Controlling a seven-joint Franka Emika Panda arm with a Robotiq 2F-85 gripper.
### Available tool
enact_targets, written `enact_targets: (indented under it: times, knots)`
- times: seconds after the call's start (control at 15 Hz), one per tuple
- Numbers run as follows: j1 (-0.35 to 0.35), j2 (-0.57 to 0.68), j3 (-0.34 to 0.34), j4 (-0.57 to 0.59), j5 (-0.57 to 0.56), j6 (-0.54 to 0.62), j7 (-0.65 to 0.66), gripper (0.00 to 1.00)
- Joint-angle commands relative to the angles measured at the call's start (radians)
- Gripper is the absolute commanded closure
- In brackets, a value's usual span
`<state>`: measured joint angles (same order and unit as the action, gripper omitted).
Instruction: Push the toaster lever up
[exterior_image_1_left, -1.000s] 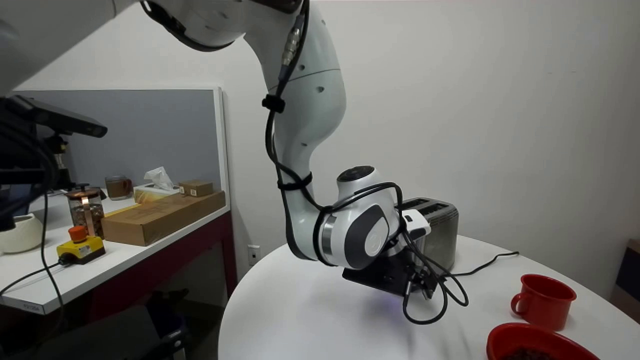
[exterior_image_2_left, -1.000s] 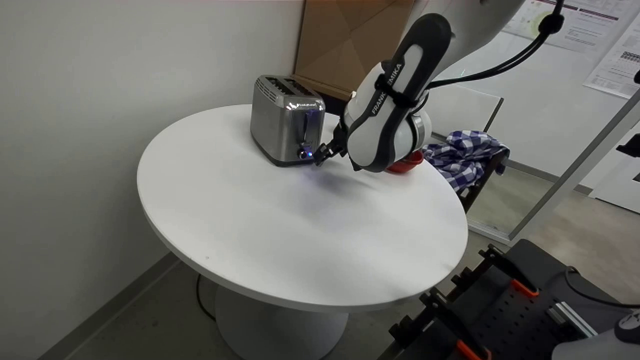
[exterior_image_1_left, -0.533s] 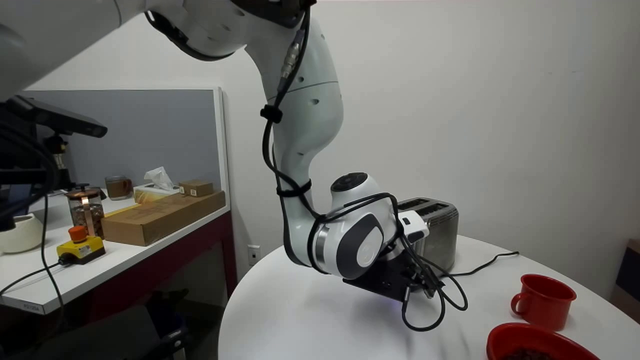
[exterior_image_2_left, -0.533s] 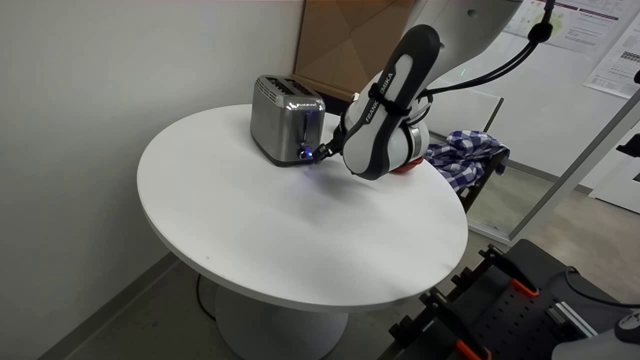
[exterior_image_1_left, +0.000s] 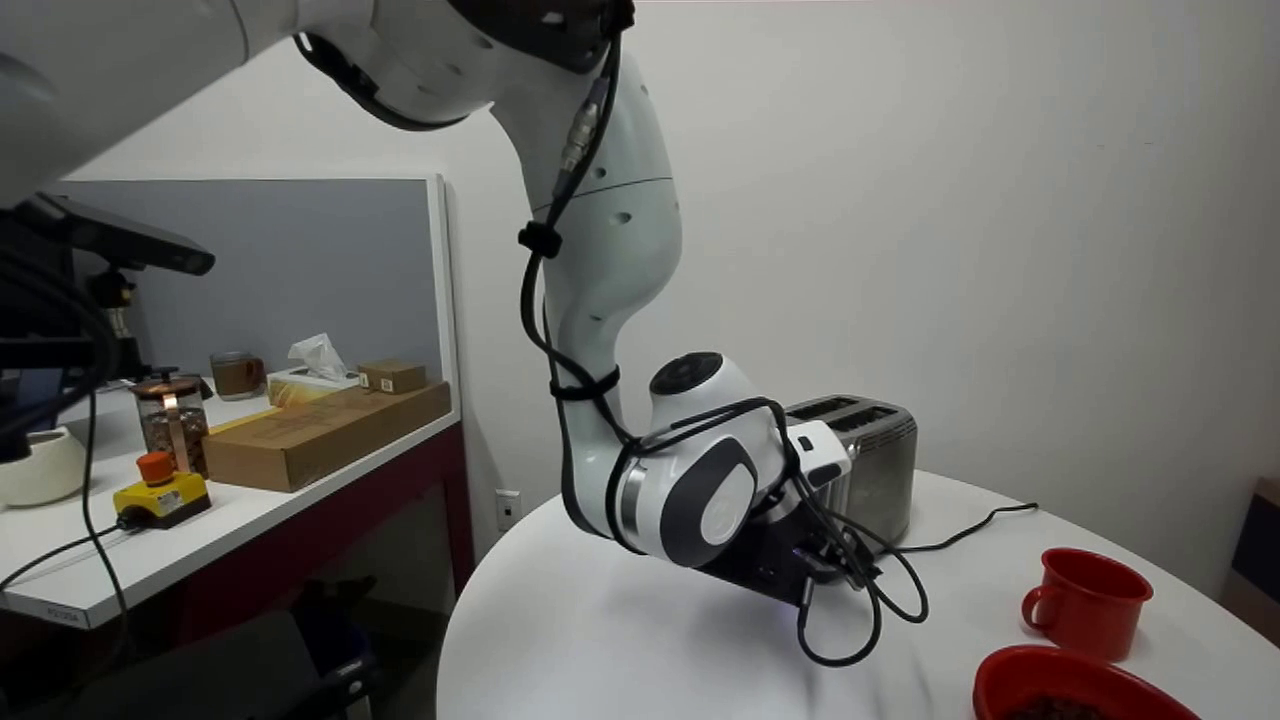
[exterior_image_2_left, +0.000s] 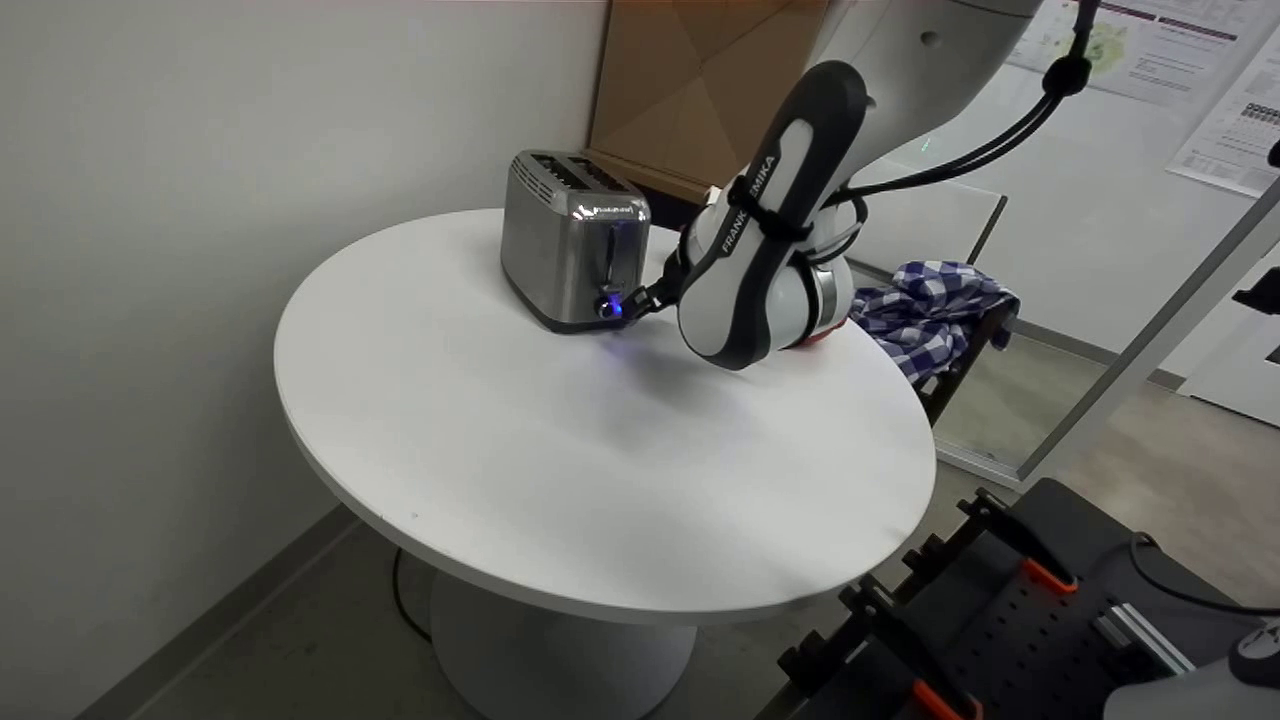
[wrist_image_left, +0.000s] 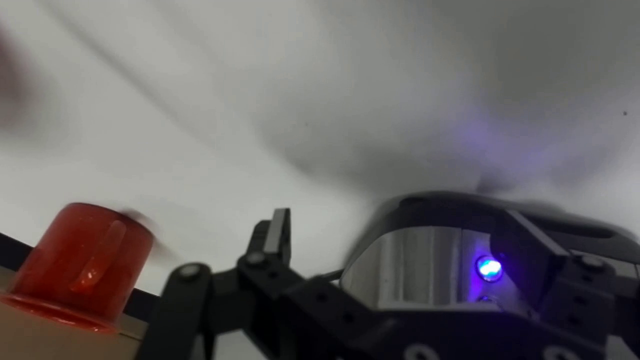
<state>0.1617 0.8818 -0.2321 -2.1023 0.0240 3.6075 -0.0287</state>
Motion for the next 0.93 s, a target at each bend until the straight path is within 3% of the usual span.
enact_targets:
  times: [0.0, 0.6, 0.87]
  knots:
    - [0.002, 0.031, 0.011, 0.03, 0.052, 0.046, -0.033, 0.0]
    - [0.02, 0.082, 0.007, 0.076, 0.127, 0.091, -0.042, 0.0]
    - [-0.041, 0.015, 0.071, 0.037, 0.047, -0.04, -0.035, 0.0]
